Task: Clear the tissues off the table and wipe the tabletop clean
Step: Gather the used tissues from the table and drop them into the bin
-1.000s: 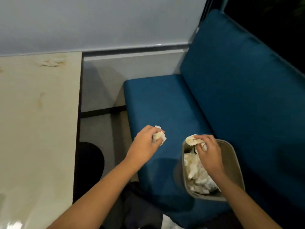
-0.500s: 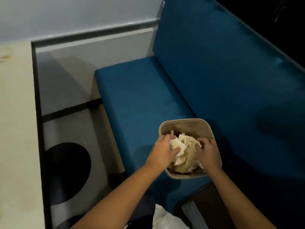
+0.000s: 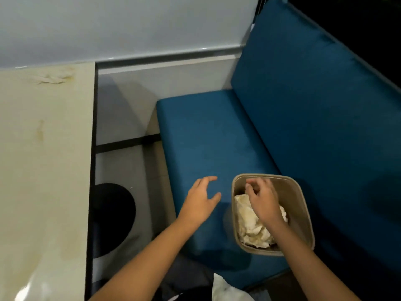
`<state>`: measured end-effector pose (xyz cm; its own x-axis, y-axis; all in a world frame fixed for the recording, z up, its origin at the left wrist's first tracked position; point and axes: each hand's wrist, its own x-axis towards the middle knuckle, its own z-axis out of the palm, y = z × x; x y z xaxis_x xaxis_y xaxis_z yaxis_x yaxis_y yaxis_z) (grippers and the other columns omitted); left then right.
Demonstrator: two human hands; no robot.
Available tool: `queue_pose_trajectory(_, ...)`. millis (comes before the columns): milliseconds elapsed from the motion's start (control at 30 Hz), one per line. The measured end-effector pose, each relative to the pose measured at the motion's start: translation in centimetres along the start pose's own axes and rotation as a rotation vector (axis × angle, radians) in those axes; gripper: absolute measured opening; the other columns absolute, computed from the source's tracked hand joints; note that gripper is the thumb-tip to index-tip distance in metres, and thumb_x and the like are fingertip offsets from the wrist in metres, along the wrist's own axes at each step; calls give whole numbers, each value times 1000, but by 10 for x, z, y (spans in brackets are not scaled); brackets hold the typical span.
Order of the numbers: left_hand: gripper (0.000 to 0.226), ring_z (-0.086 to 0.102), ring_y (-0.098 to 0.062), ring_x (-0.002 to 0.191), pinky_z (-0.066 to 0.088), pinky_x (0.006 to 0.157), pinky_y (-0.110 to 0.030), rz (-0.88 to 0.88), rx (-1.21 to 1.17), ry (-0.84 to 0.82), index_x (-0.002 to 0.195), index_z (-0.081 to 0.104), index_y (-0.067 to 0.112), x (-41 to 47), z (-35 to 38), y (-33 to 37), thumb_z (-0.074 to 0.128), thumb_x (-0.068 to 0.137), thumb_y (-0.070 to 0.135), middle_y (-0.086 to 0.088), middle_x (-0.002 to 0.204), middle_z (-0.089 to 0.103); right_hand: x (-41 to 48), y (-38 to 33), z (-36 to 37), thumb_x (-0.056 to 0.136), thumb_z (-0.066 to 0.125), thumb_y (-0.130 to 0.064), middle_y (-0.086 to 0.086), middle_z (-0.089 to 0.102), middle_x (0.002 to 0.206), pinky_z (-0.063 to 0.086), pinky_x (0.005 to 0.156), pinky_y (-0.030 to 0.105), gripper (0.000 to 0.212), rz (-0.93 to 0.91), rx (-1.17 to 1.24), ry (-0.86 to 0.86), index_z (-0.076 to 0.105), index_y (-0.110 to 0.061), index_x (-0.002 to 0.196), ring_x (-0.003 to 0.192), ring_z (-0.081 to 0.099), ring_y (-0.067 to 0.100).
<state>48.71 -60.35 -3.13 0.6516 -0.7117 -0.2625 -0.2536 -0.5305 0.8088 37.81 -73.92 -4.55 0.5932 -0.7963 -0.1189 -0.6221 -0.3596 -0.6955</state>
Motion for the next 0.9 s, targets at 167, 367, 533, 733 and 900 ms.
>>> queue_pose_trajectory(167,39,49,-15,119,35,96,-19,-67,-38,155,126,51,18,-1,-49,-19,61,88,19,-2,127,51,10,-52,34,92,55,-16,-2,47,102,41,92,31,15,-160,30,-88,62,-11,104,99,56,20)
queue_pose_trajectory(367,37,49,-12,118,35,92,-19,-125,-32,350,126,52,20,-13,-134,-46,59,90,20,0,128,53,18,-132,88,90,57,-12,2,52,102,43,87,27,15,-380,56,-234,63,-9,103,93,57,19)
queue_pose_trajectory(533,35,51,-13,118,36,93,-20,-208,-38,565,125,53,22,-27,-205,-73,58,91,22,3,128,53,22,-207,137,90,58,-14,-5,49,98,46,87,29,16,-550,94,-356,64,-12,104,91,55,14)
queue_pose_trajectory(733,29,54,-14,111,40,91,-22,-317,-131,763,120,57,21,-40,-272,-116,57,91,20,2,126,56,32,-287,205,93,53,-17,-3,50,101,46,88,26,18,-642,103,-532,61,-13,109,90,53,11)
queue_pose_trajectory(900,24,56,-13,105,43,91,-26,-423,-181,906,113,60,22,-36,-328,-164,59,90,17,3,121,58,57,-348,268,94,52,-19,-4,50,106,41,81,20,18,-678,115,-627,60,-17,110,93,52,9)
